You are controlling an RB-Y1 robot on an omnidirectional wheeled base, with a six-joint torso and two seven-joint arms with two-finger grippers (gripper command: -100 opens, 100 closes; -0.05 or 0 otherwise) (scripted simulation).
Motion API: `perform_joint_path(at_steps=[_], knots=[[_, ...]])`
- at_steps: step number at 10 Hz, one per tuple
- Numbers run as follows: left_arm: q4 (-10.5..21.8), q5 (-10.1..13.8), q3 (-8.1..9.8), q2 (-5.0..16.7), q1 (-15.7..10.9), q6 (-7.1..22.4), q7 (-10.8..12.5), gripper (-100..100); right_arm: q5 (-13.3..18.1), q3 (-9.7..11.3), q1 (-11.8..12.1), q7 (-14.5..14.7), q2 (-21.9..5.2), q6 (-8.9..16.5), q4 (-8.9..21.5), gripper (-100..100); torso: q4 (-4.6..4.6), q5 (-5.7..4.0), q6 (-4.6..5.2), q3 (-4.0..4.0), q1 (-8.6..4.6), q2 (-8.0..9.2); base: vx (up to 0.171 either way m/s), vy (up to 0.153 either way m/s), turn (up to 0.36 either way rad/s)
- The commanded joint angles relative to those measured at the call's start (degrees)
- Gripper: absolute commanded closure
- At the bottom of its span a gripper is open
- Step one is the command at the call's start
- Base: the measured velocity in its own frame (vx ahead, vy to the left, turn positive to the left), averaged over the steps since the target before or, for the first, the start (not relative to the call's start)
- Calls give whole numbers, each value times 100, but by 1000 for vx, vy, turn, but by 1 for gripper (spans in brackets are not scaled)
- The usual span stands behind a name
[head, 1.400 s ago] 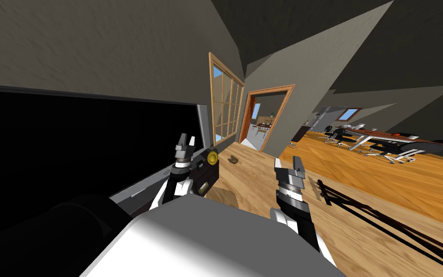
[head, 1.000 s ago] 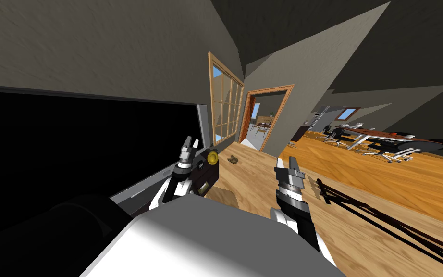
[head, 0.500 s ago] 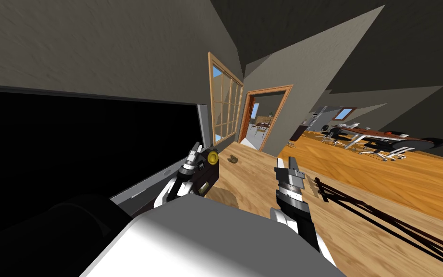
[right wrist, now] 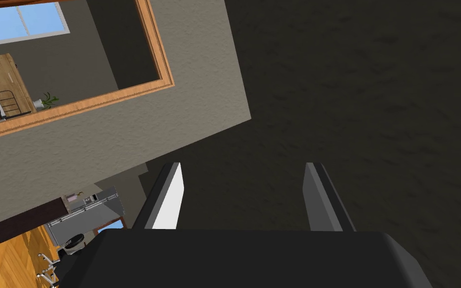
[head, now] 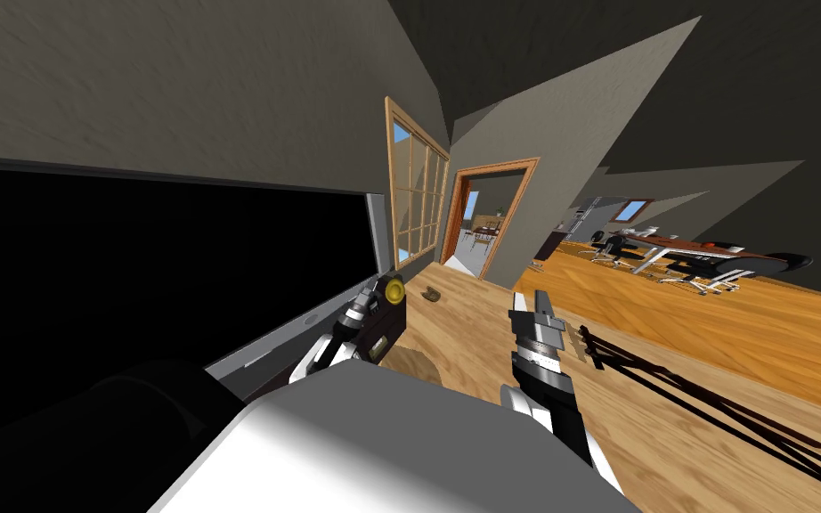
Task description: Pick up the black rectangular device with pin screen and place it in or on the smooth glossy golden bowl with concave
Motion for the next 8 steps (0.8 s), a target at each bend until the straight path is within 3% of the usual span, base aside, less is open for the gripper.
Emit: perform_joint_path(at_steps=[1,4,8], knots=[[170,-80,-54,-16,29,56,-77,-100,0,0,0,0,0,0,0,0,0,0,0,0,0,0,-18,15,-13],[664,-290,-113,10,5,160,-254,-100,0,0,0,0,0,0,0,0,0,-1,0,0,-2,0,-17,14,-21],[988,-398,-140,18,-12,208,-348,-100,0,0,0,0,0,0,0,0,0,-1,0,0,-2,-1,-14,12,-13]])
